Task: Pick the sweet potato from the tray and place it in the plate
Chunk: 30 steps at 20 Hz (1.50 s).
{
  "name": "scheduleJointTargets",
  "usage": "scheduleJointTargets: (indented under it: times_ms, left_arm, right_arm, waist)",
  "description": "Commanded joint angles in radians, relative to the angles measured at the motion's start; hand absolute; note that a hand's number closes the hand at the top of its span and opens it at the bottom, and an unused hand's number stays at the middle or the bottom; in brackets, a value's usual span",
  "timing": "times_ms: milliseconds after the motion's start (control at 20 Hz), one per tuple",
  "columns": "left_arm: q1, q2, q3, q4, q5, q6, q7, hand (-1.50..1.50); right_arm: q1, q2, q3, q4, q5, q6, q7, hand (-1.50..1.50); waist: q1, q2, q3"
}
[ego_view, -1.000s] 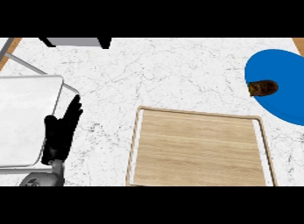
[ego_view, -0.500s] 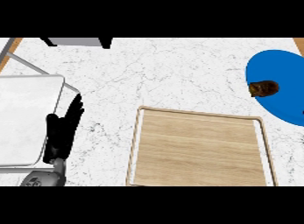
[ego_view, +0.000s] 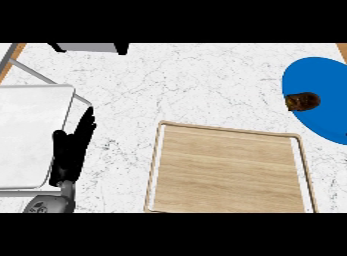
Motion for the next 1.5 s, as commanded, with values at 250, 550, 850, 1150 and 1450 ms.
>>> scheduleJointTargets:
  times_ms: [250, 550, 850, 1150, 1450]
  left_arm:
    - [0.002, 0.029, 0.021, 0.023, -0.003, -0.021, -0.023, 0.00]
    - [0.031, -0.016, -0.033, -0.036, -0.015, -0.009, 0.001, 0.00]
    - [-0.013, -0.003, 0.003, -0.010, -0.013, 0.002, 0.007, 0.00]
    - [-0.003, 0.004, 0.011, 0.004, -0.003, -0.018, -0.012, 0.00]
    - [-0.012, -0.014, -0.001, 0.005, -0.017, -0.001, -0.006, 0.00]
  right_arm:
    - [0.024, -0.052, -0.008, 0.017, 0.000, 0.023, -0.027, -1.50]
    - [0.046, -0.064, -0.022, 0.023, -0.007, -0.027, -0.031, -1.50]
    - [0.045, -0.115, -0.050, 0.032, -0.031, 0.002, -0.015, -1.50]
    - [0.071, -0.110, -0.075, 0.038, -0.051, -0.036, -0.022, -1.50]
    - [0.101, -0.132, -0.088, 0.039, -0.057, -0.066, -0.026, -1.50]
  waist:
    - [0.006, 0.003, 0.001]
    - [0.024, 0.007, 0.004]
    - [0.015, 0.009, 0.004]
    - [0.015, 0.011, 0.004]
    - [0.014, 0.015, 0.007]
